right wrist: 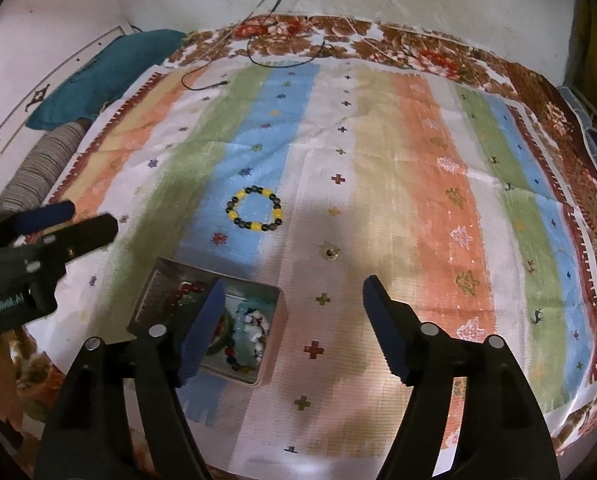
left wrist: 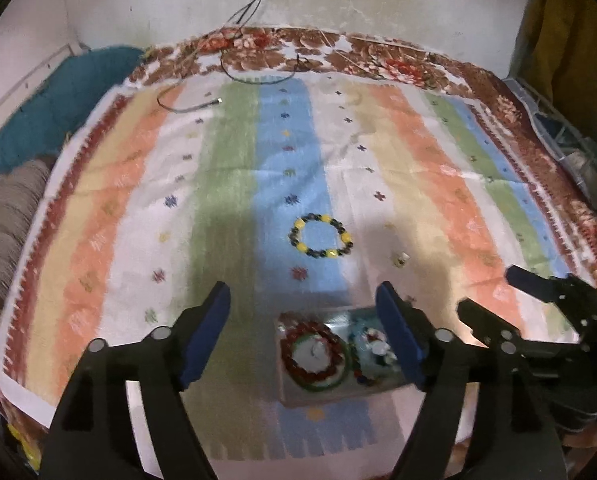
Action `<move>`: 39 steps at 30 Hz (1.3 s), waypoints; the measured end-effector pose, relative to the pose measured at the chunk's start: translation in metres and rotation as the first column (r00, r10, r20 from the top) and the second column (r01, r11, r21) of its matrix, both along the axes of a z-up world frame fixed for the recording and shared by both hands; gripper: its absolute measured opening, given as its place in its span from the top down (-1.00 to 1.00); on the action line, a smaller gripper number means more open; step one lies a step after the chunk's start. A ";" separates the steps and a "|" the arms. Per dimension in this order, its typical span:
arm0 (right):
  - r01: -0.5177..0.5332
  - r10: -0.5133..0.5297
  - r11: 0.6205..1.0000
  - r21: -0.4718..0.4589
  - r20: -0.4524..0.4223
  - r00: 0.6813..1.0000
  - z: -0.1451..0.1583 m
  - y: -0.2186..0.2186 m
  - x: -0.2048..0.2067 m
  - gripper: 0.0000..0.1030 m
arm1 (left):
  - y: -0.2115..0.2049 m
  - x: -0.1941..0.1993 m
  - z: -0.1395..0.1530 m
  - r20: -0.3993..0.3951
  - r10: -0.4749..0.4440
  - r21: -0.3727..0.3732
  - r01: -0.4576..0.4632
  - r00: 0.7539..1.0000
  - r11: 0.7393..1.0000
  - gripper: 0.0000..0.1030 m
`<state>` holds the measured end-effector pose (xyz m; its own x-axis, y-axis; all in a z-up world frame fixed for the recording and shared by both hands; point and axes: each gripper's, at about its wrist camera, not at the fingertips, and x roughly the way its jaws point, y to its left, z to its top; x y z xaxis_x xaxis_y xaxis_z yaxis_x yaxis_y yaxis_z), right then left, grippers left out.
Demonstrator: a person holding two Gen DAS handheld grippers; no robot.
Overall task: Organize jewelry
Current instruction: 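Move left gripper to the yellow-and-black bracelet while right gripper moves to the gold ring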
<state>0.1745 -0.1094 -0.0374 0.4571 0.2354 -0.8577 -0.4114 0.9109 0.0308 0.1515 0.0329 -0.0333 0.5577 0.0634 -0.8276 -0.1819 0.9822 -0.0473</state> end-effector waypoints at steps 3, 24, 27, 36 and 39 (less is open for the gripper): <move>0.010 -0.011 1.000 -0.011 -0.011 1.000 -0.004 0.001 0.005 -0.53 | -0.001 0.011 -0.008 -0.023 -0.014 0.018 0.014 1.000 1.000 -0.54; 0.058 -0.061 0.997 -0.046 -0.074 0.995 -0.034 0.010 0.046 -0.57 | 0.000 0.060 -0.035 -0.097 -0.025 0.055 0.031 0.995 0.998 -0.56; 0.059 -0.063 0.997 -0.050 -0.072 0.995 -0.036 0.012 0.050 -0.57 | 0.001 0.067 -0.041 -0.109 -0.028 0.051 0.034 0.994 0.998 -0.56; 0.042 -0.046 0.998 -0.056 -0.065 0.997 -0.040 0.018 0.054 -0.57 | 0.014 0.087 -0.061 -0.154 -0.002 -0.016 0.000 0.988 1.000 -0.56; 0.037 -0.042 0.997 -0.071 -0.067 0.997 -0.045 0.021 0.059 -0.57 | 0.018 0.096 -0.069 -0.171 0.010 -0.027 -0.014 0.985 1.000 -0.56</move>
<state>0.2331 -0.0880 -0.0822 0.4049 0.1573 -0.9007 -0.3741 0.9274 -0.0062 0.2472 0.0513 -0.1024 0.4075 0.0449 -0.9121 -0.2014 0.9786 -0.0418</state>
